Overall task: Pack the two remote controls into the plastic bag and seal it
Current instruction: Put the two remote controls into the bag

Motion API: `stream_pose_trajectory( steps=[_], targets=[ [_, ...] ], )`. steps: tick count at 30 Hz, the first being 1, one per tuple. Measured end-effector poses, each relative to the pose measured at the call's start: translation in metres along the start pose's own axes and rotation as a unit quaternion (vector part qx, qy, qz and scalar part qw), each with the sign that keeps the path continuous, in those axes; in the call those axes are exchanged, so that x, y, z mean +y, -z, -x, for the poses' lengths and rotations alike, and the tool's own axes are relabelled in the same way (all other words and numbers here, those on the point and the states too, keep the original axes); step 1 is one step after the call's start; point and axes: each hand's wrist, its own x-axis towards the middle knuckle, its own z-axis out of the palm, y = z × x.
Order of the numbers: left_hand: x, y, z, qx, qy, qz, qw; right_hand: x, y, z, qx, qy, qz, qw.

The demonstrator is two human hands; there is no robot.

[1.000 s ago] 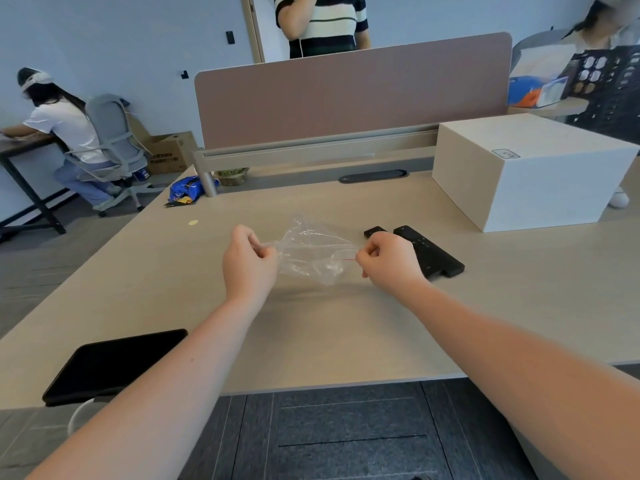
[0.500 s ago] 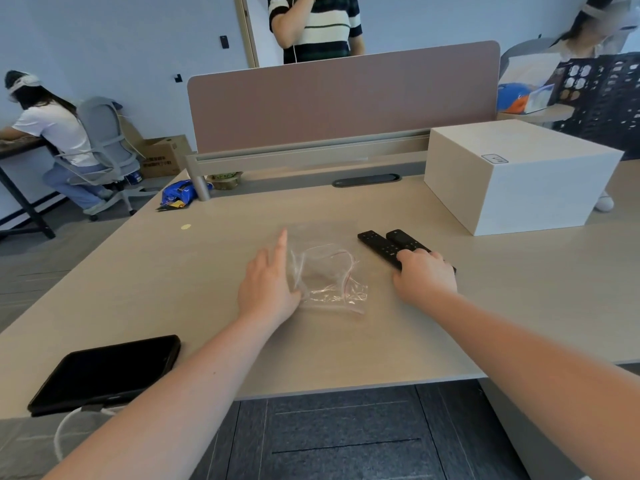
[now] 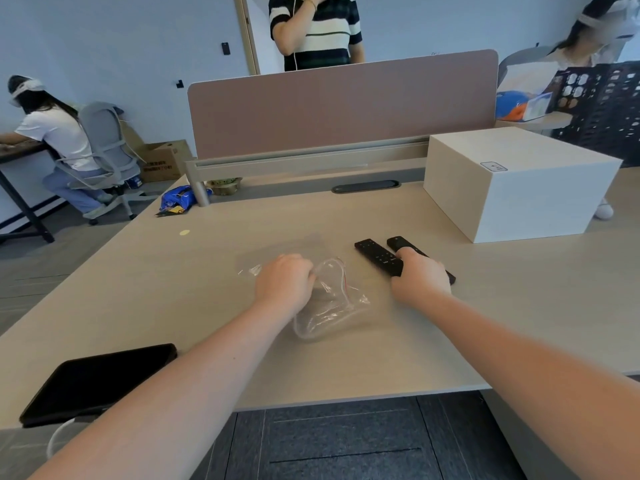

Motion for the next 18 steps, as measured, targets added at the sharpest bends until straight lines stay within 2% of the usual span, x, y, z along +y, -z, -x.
stream_pose_trajectory(
  steps=[4,7,9,11,14,18],
  targets=[
    [0.003,0.007,-0.011,0.036,0.073,0.05,0.995,-0.01,0.016,0.01,0.041,0.021,-0.197,0.979],
    [0.003,0.014,-0.021,0.013,0.148,0.07,0.986,-0.023,0.033,0.02,0.024,0.015,-0.371,0.928],
    [0.002,0.016,-0.028,0.009,0.176,0.097,0.98,-0.031,0.046,0.026,0.008,0.016,-0.434,0.901],
    [0.0,0.018,-0.033,0.009,0.184,0.122,0.975,-0.035,0.058,0.033,-0.011,0.035,-0.437,0.899],
    [-0.005,0.024,-0.039,0.016,0.199,0.137,0.97,-0.036,0.069,0.042,-0.035,0.064,-0.383,0.921],
    [-0.012,0.03,-0.043,0.023,0.218,0.094,0.971,-0.025,0.072,0.047,-0.059,0.083,-0.315,0.944]
  ],
)
